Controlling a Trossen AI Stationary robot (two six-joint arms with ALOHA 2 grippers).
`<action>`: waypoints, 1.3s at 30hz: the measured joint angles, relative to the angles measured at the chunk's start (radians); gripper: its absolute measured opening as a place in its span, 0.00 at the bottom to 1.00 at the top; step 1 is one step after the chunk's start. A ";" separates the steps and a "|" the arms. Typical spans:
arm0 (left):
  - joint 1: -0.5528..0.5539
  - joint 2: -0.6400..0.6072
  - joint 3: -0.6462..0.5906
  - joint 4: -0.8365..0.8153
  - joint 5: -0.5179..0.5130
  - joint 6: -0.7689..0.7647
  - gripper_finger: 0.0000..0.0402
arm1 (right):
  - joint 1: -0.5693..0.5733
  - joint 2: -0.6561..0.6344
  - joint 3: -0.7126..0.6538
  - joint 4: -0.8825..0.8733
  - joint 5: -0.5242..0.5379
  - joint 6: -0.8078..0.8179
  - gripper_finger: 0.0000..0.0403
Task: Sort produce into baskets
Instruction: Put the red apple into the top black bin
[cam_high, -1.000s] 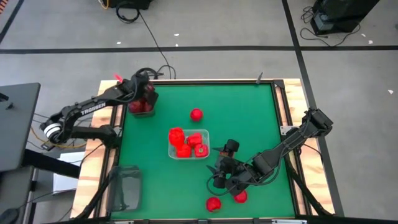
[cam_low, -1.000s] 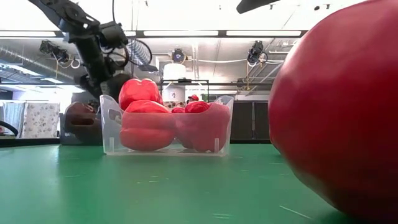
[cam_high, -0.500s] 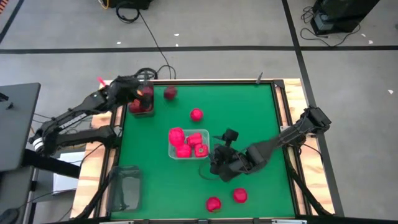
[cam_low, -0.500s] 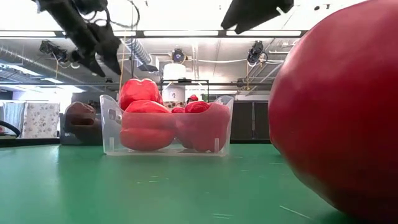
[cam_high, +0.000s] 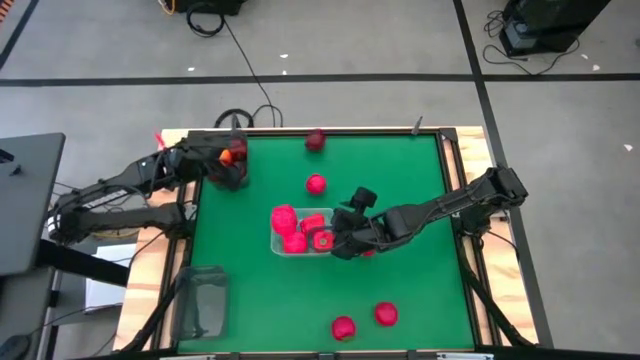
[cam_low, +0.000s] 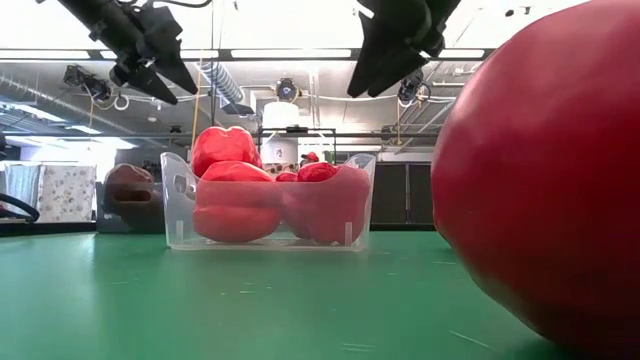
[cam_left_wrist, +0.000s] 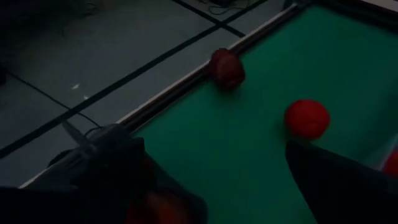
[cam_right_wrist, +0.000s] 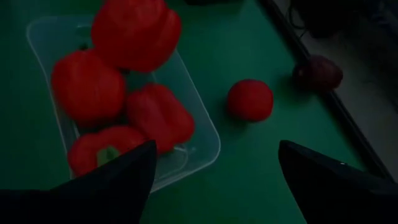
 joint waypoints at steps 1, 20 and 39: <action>-0.010 0.005 0.000 0.001 0.000 0.000 0.98 | 0.000 0.000 0.000 -0.008 0.000 0.000 0.86; -0.095 0.187 0.000 0.067 -0.010 0.004 0.98 | -0.075 0.000 0.000 -0.176 0.000 0.019 0.86; -0.108 0.210 -0.037 0.041 -0.009 -0.023 0.98 | -0.617 0.000 -0.082 -0.340 -0.350 0.129 0.86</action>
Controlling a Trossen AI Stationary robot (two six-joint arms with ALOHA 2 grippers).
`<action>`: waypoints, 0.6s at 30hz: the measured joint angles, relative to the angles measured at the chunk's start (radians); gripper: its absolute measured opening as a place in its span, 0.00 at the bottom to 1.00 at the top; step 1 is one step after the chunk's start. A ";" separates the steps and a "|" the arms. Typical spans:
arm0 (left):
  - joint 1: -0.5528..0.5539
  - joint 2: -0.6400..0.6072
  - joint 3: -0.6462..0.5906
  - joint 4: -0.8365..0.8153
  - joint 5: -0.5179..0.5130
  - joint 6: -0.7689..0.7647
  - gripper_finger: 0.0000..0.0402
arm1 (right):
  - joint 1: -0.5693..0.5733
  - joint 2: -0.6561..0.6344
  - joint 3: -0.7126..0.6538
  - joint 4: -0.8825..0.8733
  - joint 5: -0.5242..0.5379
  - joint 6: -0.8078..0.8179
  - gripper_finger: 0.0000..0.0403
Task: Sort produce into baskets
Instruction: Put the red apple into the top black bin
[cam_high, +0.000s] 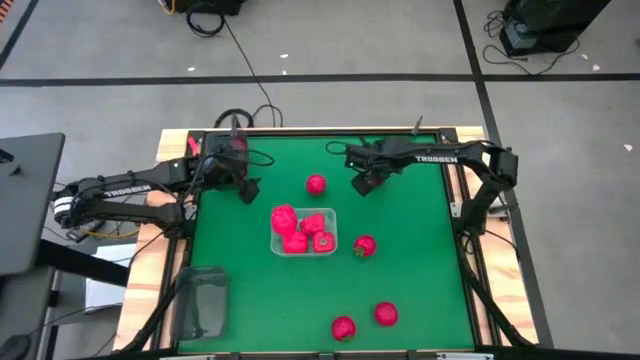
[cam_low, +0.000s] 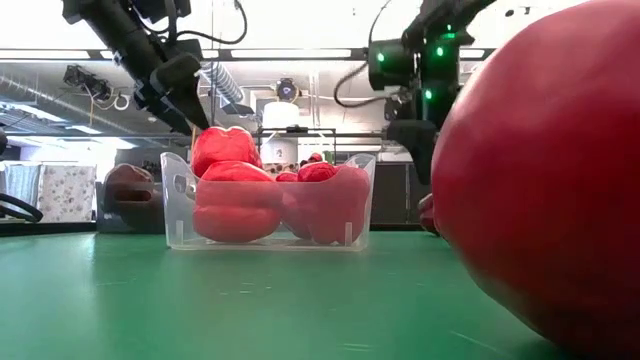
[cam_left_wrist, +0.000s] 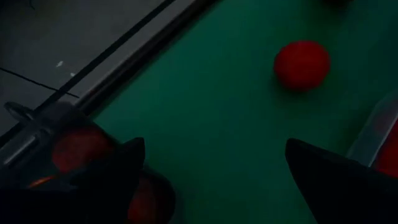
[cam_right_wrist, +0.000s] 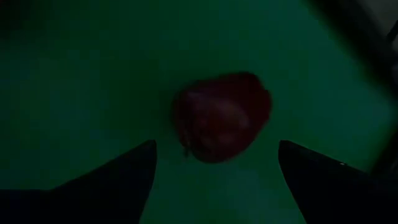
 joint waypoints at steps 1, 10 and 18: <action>-0.001 0.000 -0.012 0.005 0.001 0.000 0.98 | -0.014 0.000 -0.019 0.019 -0.020 0.003 0.86; -0.001 0.000 -0.105 0.082 0.002 0.000 0.98 | -0.117 0.000 -0.136 0.178 -0.072 -0.094 0.86; -0.001 -0.001 -0.108 0.089 0.002 -0.004 0.98 | -0.216 -0.008 -0.195 0.306 -0.178 -0.116 0.86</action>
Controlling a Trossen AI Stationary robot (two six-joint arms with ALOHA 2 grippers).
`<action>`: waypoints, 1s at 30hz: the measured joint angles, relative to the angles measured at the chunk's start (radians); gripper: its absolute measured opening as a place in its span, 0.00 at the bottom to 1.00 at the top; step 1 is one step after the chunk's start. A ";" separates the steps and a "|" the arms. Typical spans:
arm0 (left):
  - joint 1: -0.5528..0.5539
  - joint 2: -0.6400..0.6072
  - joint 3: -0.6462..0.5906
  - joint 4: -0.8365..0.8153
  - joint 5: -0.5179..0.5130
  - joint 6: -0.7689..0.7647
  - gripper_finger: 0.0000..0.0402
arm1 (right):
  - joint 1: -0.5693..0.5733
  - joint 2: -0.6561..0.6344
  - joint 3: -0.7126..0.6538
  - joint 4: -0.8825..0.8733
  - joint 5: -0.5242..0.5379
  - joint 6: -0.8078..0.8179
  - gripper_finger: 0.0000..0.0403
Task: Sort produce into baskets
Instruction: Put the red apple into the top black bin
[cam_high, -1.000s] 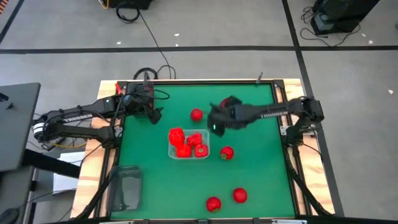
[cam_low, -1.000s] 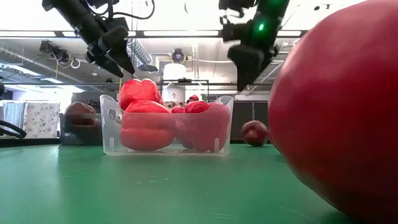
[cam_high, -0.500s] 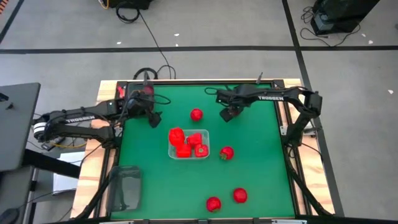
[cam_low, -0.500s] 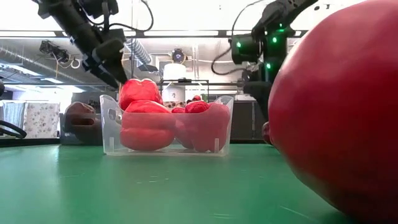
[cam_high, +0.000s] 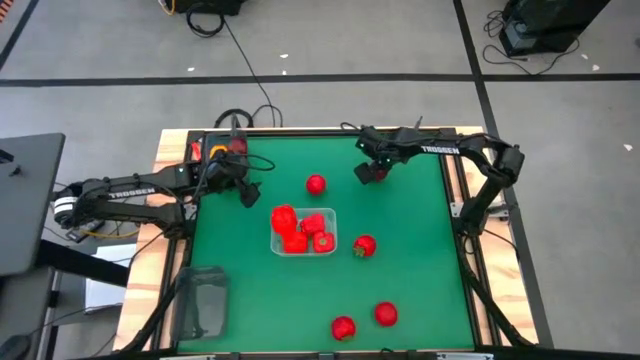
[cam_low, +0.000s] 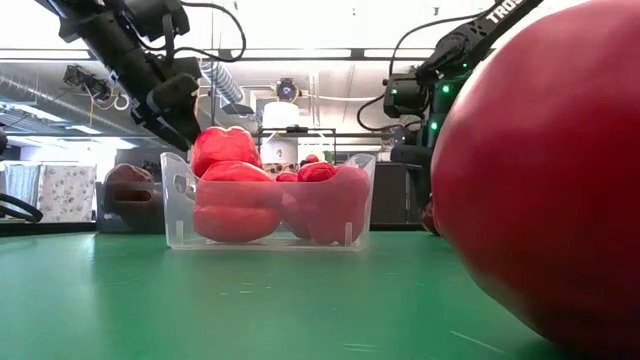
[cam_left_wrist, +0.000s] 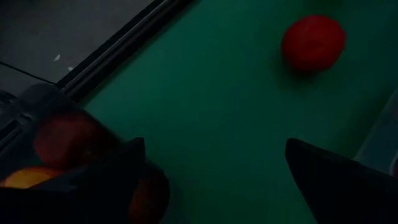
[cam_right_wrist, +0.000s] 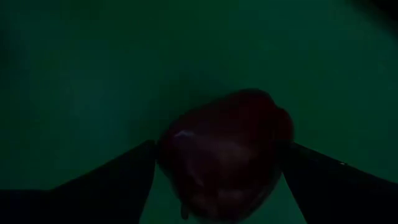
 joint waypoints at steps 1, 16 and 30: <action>0.000 0.000 0.000 0.002 0.000 0.000 0.98 | -0.007 0.001 -0.003 0.000 0.006 0.000 0.86; 0.000 0.000 0.000 0.033 0.000 -0.004 0.98 | -0.023 0.008 -0.005 -0.004 0.043 -0.036 0.73; -0.025 0.024 0.000 0.167 0.093 0.002 0.98 | 0.134 -0.172 -0.013 0.032 0.029 -0.031 0.60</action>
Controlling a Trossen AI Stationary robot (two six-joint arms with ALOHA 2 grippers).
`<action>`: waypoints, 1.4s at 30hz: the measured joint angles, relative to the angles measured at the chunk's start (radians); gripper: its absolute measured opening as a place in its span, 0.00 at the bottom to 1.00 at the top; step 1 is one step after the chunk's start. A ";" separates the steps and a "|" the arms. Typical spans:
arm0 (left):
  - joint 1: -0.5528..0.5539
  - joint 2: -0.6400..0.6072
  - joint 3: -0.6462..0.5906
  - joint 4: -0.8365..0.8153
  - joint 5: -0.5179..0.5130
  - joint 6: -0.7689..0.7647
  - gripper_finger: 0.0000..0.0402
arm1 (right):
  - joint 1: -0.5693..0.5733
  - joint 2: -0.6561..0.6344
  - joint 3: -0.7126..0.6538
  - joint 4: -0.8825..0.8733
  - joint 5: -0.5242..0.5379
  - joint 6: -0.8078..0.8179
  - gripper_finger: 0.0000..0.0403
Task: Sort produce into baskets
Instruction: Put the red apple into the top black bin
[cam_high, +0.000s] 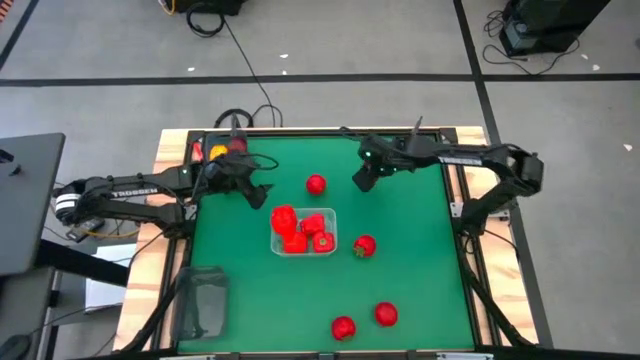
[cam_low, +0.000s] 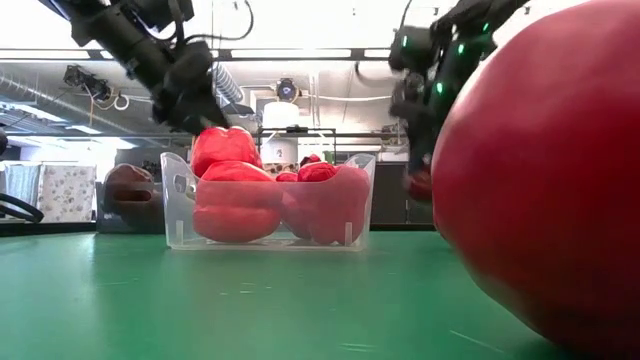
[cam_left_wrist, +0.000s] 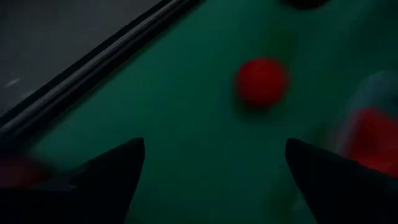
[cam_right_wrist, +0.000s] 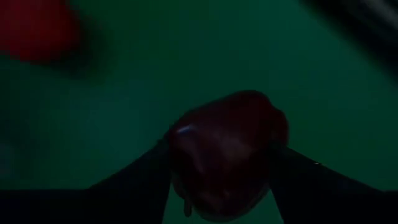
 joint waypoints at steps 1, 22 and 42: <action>-0.010 0.005 0.000 0.040 0.021 0.000 0.98 | 0.029 -0.023 0.000 0.025 0.005 -0.001 0.60; -0.113 0.168 0.000 0.562 0.497 -0.052 0.98 | 0.548 0.004 0.005 0.834 0.205 -0.847 0.60; -0.183 0.314 0.000 0.854 0.502 -0.057 0.78 | 0.642 0.050 0.005 0.940 0.404 -1.020 0.65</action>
